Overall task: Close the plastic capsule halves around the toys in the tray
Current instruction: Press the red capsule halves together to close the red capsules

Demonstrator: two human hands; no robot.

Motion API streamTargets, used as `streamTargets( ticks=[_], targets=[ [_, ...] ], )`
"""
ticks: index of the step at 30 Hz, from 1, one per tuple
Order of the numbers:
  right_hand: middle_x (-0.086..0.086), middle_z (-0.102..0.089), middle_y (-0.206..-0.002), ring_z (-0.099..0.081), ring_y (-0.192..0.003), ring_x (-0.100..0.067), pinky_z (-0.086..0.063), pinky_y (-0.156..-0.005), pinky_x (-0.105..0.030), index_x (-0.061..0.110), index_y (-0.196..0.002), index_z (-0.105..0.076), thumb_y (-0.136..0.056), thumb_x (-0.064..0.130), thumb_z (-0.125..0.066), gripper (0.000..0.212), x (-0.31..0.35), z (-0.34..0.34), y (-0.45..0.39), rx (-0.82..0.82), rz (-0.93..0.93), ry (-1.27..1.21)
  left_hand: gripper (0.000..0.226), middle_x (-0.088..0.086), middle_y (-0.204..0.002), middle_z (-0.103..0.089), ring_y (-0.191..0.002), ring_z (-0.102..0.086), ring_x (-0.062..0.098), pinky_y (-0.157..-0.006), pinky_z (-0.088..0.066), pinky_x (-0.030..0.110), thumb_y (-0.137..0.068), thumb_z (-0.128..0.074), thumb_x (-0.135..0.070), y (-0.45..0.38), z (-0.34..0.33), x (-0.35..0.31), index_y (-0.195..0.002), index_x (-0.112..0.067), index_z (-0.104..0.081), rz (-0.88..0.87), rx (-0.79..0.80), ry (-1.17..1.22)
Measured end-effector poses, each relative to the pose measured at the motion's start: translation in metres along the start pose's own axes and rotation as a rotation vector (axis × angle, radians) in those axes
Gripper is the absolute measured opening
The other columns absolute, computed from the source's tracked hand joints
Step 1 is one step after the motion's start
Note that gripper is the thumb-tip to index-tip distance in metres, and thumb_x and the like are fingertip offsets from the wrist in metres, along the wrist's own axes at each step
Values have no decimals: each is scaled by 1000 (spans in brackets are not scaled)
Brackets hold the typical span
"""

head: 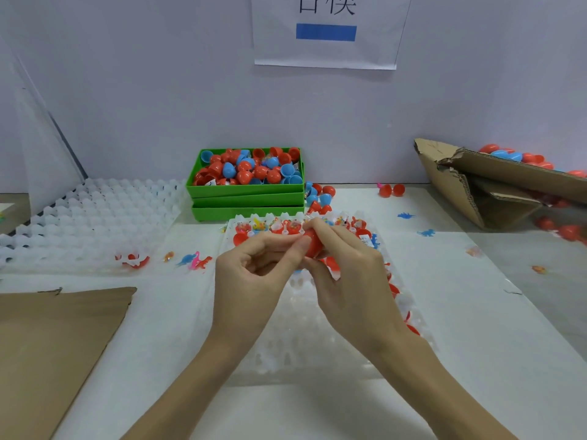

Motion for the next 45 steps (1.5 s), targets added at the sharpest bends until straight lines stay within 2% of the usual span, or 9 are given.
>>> streamTargets(
  ticks=[4,7,11,16,23,35,38,41,45],
  targets=[
    [1,-72,-120,-69,-110,-12,-57,-97,-32,15,-136,-62,-100,30,-59,39,-17,-14,-1,226,-255,-561,35,-11,-121,-66,-118,-62,16,-93,-54,20,-90,-73,-56,-9,8,-9,-118,-34,-72,-80,47,-233],
    [-13,-67,-132,-63,-126,-29,-47,-111,-49,11,-146,-53,-104,23,-55,43,-7,-24,3,418,-329,-991,44,-12,-136,-61,-131,-58,17,-104,-53,29,-93,-70,-44,-10,1,-12,-134,-32,-64,-116,222,-203],
    [-30,-52,-144,-50,-137,-39,-39,-117,-43,-6,-148,-43,-104,8,-49,46,9,-26,7,581,-315,-1367,43,-9,-132,-68,-128,-63,16,-100,-53,23,-92,-75,-22,-4,-7,-16,-134,-20,-65,-110,337,-11],
    [-31,-50,-141,-50,-136,-35,-35,-120,-40,-8,-149,-39,-105,6,-49,48,15,-29,10,670,-369,-1656,39,-13,-119,-72,-121,-65,14,-96,-51,17,-86,-79,-23,-4,-5,-25,-124,-20,-72,-188,354,-26],
    [-19,-65,-126,-58,-127,-25,-42,-112,-33,4,-146,-51,-102,20,-57,48,8,-35,8,624,-348,-1574,32,-13,-114,-73,-115,-68,20,-94,-53,20,-91,-74,-31,-1,-8,-33,-121,-21,-70,-249,349,-62],
    [-17,-65,-120,-61,-120,-24,-45,-108,-33,-3,-145,-48,-103,12,-51,45,4,-33,5,538,-350,-1524,31,-7,-121,-71,-122,-65,16,-98,-51,19,-94,-67,-23,-3,-12,-21,-124,-16,-69,-153,388,-3],
    [-12,-71,-123,-68,-117,-27,-54,-101,-36,7,-138,-59,-102,21,-61,38,-11,-27,-1,383,-307,-1183,37,-12,-131,-68,-129,-61,12,-99,-52,19,-102,-55,-29,-4,-15,-13,-135,-18,-64,-81,440,-11],
    [5,-75,-101,-74,-94,-16,-60,-82,-27,21,-122,-66,-89,29,-79,36,-26,-12,-2,115,-233,-635,39,-11,-135,-68,-130,-62,13,-102,-54,26,-107,-45,-35,-5,-17,-3,-140,-22,-62,21,422,33],
    [16,-66,-92,-63,-80,-6,-48,-73,-13,22,-112,-69,-83,28,-86,34,-20,-4,0,-11,-52,-173,29,0,-112,-75,-108,-74,21,-81,-60,25,-97,-63,-31,-7,-12,13,-124,-22,-70,152,291,41]
  ],
)
Point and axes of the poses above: each hand's wrist, its own y-axis away from the middle knuckle, its own z-axis out of the back of the hand, x = y × z, the point moved 8 cm from there along -y, towards the middle knuckle
